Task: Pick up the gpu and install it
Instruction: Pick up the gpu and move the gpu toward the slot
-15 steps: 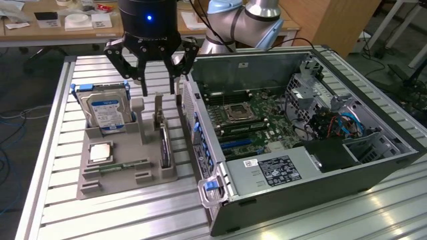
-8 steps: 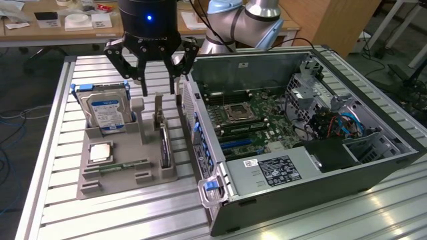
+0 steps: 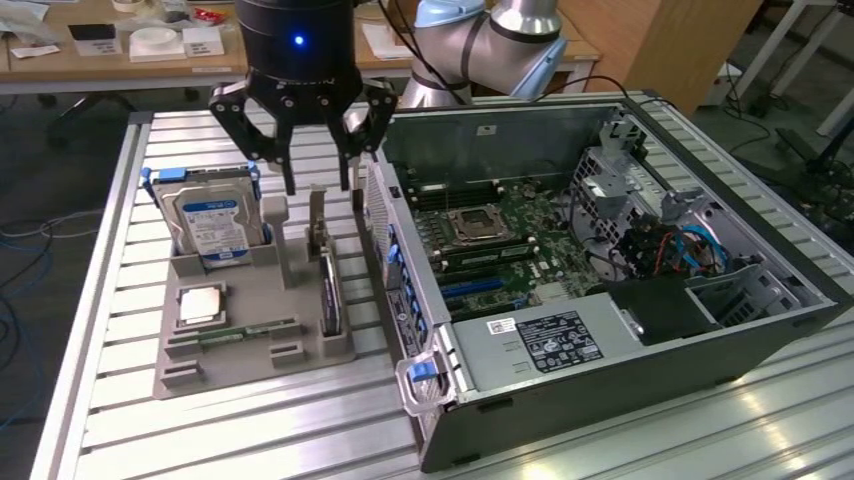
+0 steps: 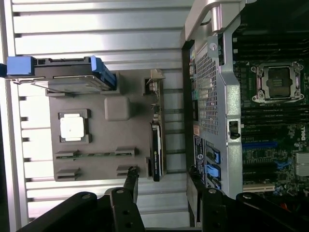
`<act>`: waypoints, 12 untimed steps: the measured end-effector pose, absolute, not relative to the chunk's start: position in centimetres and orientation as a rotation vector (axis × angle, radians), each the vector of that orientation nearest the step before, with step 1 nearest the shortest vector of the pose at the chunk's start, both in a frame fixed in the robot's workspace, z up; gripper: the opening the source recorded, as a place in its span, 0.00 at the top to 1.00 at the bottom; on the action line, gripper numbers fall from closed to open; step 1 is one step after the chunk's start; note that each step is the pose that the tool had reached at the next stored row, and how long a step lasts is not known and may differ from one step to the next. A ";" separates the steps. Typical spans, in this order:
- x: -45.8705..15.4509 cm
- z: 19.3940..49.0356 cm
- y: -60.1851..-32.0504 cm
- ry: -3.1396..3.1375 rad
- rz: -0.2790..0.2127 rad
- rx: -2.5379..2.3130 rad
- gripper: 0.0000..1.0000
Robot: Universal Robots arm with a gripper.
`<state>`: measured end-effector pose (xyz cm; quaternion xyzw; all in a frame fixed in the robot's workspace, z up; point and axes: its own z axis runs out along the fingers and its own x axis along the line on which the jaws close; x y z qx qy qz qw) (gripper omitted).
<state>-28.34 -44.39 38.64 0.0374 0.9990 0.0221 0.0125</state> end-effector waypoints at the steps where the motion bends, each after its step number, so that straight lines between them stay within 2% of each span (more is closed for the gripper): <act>1: -28.3 38.6 -44.4 3.114 0.069 0.117 0.47; 12: -28.3 38.1 -44.4 3.114 0.069 0.116 0.47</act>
